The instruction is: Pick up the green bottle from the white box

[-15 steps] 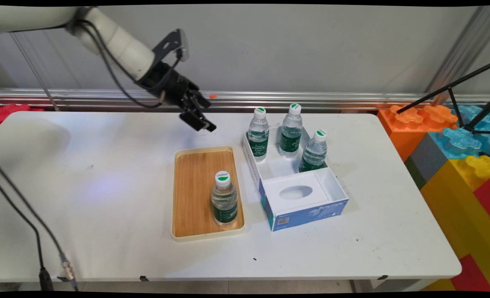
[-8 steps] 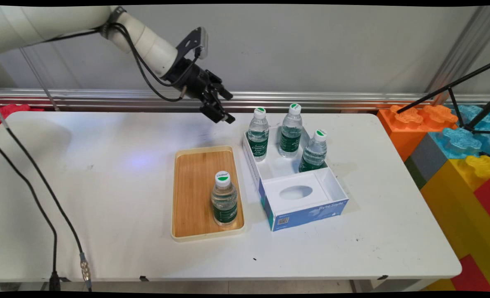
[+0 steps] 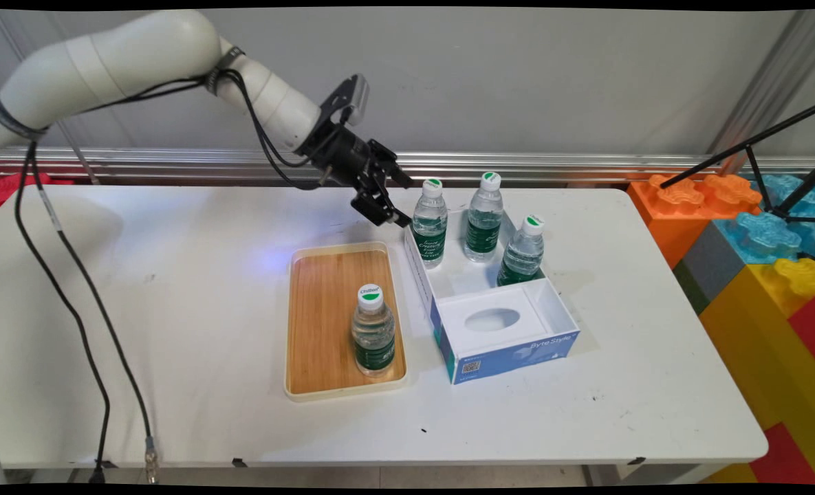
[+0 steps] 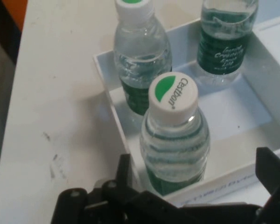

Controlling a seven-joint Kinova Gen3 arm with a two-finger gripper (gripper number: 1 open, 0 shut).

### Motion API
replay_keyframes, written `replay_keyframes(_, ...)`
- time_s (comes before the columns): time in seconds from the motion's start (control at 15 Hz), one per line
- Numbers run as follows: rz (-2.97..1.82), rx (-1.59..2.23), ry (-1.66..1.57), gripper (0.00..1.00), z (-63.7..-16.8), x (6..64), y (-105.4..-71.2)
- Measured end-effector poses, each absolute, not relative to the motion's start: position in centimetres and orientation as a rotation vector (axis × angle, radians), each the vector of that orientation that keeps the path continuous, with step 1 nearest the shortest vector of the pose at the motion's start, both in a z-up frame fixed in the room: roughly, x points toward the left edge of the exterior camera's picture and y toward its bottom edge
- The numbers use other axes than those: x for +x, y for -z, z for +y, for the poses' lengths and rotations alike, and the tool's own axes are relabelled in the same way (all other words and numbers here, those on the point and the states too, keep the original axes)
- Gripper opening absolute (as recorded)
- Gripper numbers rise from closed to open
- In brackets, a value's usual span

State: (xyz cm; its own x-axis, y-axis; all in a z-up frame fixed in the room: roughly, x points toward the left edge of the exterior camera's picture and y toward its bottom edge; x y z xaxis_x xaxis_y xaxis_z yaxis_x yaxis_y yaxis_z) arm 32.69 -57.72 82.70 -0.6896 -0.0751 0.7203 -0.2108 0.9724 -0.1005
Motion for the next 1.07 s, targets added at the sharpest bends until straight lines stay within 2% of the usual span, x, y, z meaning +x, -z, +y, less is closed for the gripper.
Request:
replay_keyframes(0.47, -2.286, 0.186, -0.213, 1.0, -59.0, 31.2, -79.9)
replay_keyframes(1.07, -2.239, 0.203, -0.204, 1.0, -59.9, 30.0, -78.2)
